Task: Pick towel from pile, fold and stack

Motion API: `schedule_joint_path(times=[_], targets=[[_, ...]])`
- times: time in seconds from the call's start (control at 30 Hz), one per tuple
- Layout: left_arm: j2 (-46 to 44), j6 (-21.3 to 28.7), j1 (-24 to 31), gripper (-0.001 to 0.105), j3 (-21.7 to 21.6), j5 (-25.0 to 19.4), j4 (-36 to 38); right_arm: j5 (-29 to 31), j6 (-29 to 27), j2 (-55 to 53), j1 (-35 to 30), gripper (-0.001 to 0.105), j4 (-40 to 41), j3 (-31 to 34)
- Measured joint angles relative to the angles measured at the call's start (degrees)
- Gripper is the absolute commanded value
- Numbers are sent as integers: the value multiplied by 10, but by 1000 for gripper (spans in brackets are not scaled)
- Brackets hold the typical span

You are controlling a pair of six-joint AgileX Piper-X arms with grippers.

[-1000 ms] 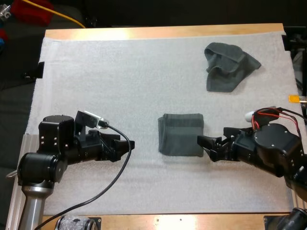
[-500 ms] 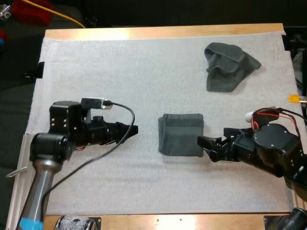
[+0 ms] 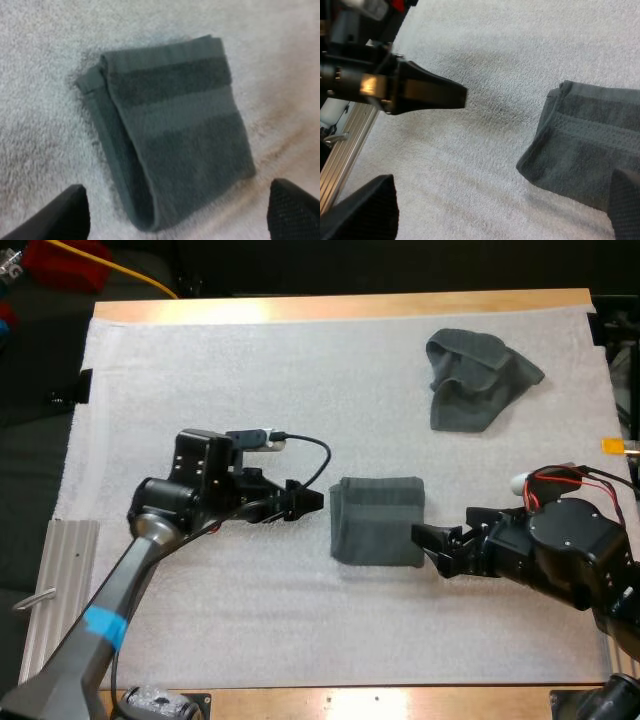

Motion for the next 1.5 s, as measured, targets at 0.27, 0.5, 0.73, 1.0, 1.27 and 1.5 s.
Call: schedule_joint_path(times=[0.27, 0.5, 0.73, 1.0, 1.27, 1.5], targets=[[94, -19, -17, 71, 0, -6, -40, 0, 0, 0, 0, 82, 0, 0], [158, -51, -17, 71, 0, 14, -91, 0, 0, 0, 0, 82, 0, 0], [203, -70, -17, 71, 0, 33, -97, 0, 0, 0, 0, 82, 0, 0], [211, -88, -18, 71, 0, 49, -98, 0, 0, 0, 0, 82, 0, 0], [211, -100, -70, 71, -3, 35, -99, 0, 0, 0, 0, 82, 0, 0], [212, -151, -112, 71, -4, 28, -130, 0, 0, 0, 0, 82, 0, 0]])
